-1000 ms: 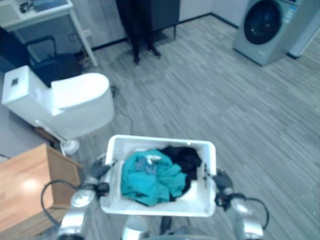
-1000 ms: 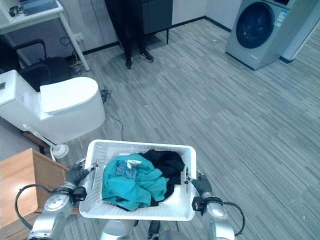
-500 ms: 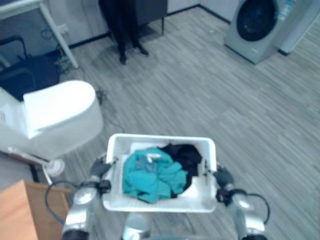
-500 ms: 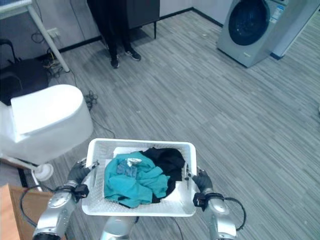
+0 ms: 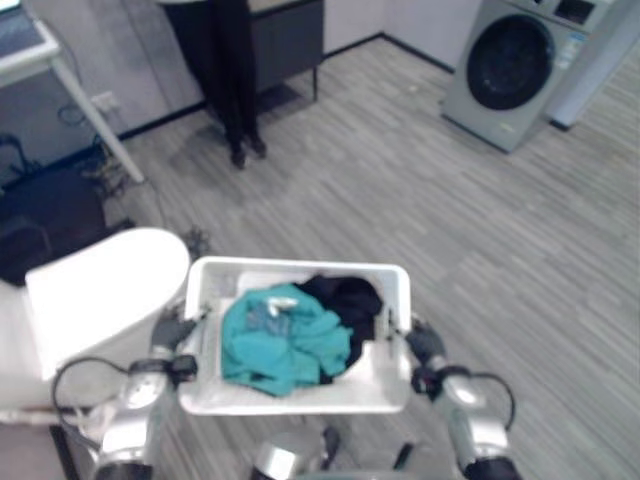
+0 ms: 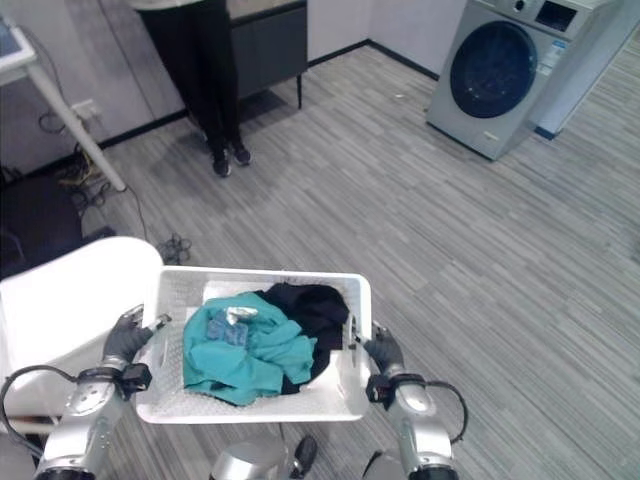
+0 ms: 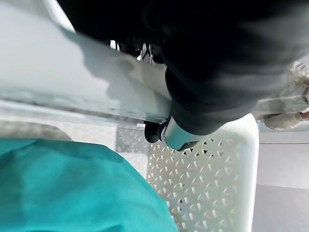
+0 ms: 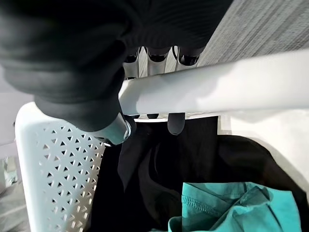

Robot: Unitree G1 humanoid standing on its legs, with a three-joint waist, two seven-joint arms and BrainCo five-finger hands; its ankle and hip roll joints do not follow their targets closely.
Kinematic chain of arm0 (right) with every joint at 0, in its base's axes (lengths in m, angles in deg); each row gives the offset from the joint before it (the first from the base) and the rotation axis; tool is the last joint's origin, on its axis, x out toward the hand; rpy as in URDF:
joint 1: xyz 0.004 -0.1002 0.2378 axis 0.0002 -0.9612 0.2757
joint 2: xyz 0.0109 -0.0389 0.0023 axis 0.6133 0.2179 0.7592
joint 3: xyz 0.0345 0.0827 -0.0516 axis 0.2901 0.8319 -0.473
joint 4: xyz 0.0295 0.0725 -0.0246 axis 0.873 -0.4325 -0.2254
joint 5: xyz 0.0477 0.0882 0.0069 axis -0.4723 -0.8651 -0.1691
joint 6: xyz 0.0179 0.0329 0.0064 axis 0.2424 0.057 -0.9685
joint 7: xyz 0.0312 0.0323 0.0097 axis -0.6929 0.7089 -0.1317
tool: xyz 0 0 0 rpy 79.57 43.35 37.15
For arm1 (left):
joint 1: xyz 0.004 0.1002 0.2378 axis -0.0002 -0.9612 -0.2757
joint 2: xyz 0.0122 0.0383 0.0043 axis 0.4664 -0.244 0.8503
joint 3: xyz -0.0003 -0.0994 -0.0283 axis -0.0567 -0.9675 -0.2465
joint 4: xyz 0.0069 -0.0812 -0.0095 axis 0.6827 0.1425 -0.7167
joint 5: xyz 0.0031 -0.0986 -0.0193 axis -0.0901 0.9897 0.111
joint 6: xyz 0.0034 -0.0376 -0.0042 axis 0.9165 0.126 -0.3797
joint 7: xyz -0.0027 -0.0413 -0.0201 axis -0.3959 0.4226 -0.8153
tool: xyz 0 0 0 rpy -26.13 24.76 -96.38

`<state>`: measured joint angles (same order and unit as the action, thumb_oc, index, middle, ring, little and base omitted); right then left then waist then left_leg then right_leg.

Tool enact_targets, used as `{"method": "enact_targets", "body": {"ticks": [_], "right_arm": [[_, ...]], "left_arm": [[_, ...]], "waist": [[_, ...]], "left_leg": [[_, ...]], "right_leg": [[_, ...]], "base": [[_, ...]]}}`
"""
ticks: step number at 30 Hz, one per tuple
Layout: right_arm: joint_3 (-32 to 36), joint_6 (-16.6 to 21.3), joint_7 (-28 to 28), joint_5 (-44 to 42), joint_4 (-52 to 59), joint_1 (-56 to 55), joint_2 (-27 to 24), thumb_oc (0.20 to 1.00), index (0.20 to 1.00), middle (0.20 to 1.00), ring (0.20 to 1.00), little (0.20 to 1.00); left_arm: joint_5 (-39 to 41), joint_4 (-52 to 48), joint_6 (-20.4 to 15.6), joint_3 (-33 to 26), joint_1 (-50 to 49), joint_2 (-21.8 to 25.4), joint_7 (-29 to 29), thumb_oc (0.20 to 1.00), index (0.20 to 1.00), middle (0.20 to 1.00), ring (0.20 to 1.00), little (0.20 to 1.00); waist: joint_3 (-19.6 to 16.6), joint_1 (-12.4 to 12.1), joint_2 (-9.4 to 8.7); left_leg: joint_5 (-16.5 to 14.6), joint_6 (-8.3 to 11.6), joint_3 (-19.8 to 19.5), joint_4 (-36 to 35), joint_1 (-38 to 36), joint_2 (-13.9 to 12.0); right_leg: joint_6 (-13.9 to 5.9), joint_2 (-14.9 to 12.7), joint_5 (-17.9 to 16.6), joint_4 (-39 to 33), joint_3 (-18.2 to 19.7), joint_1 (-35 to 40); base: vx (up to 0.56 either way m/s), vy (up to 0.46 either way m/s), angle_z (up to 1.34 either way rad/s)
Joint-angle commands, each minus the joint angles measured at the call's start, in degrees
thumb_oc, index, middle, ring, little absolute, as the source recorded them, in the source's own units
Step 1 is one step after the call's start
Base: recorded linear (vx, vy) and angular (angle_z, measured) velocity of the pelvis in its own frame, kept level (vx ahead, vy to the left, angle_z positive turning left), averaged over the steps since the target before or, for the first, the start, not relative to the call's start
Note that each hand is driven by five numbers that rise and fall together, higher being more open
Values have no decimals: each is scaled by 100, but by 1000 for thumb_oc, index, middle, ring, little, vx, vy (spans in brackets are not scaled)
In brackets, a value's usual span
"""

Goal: Grab the laundry basket,head to the washer,open it,put in the laundry and shut it.

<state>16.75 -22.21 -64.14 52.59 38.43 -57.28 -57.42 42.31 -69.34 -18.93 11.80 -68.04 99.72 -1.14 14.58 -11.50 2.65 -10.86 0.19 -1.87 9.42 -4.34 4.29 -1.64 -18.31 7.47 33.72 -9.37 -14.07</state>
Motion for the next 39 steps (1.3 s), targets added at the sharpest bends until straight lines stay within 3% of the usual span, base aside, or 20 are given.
{"method": "enact_targets", "body": {"ticks": [1,3,4,6,8,13,17,27,39], "right_arm": [[257,464,-512,-375,456,320,65,200,200,200,200,200],[235,441,-553,-433,525,221,128,200,200,200,200,200],[251,425,-577,-427,564,137,162,200,200,200,200,200],[311,399,-627,-422,534,79,192,200,200,200,200,200],[319,406,-657,-384,560,41,137,200,200,200,200,200],[349,421,-690,-381,544,-83,-27,200,200,200,200,200],[364,439,-677,-388,576,-104,-91,200,200,200,200,200],[141,616,-588,-367,545,65,-138,200,200,200,200,200],[27,621,-545,-343,430,227,-62,200,200,200,200,200]], "left_arm": [[-85,-549,-315,-255,-336,507,-148,200,200,200,200,200],[-99,-572,-337,-233,-293,499,-164,200,200,200,200,200],[-110,-571,-335,-232,-290,471,-151,200,200,200,200,200],[-133,-569,-342,-233,-219,357,-130,200,200,200,200,200],[-107,-643,-371,-266,-270,230,-115,200,200,200,200,200],[29,-567,-413,-310,-353,-88,-117,200,200,200,200,200],[21,-490,-402,-260,-367,-174,-90,200,200,200,200,200],[42,-375,-397,-15,-247,-242,-94,200,200,200,200,200],[-162,-323,-448,-62,-16,-278,-262,200,200,200,200,200]], "waist": [[-304,-294,13],[-236,-210,8],[-219,-191,-37],[-254,-259,-233],[-334,-299,-311],[-424,-288,-353],[-449,-275,-346],[-565,-246,-339],[-625,5,-349]], "left_leg": [[653,-86,-543,-645,108,-450],[589,-59,-650,-668,19,-436],[583,-45,-688,-677,-28,-414],[525,26,-661,-666,-70,-409],[545,81,-697,-695,-74,-490],[789,237,-850,-924,-9,-827],[884,274,-885,-1038,1,-923],[924,300,-850,-1217,-195,-1054],[946,271,-711,-1347,-288,-1085]], "right_leg": [[-276,41,-1165,-1507,567,722],[-346,54,-1494,-2021,1076,608],[-366,70,-1526,-2120,1144,693],[-476,-92,-1556,-2473,869,1032],[-548,-87,-1563,-2735,671,1231],[-480,230,-1459,-3223,274,1661],[-428,313,-1380,-3363,116,1831],[-354,428,-1314,-3541,14,2123],[-319,502,-1263,-3491,147,2078]], "base": [[98,-128,61],[143,-185,23],[147,-183,55],[120,-188,50],[103,-233,2],[48,-226,-12],[14,-117,11],[12,-42,5],[-27,-2,-3]]}}
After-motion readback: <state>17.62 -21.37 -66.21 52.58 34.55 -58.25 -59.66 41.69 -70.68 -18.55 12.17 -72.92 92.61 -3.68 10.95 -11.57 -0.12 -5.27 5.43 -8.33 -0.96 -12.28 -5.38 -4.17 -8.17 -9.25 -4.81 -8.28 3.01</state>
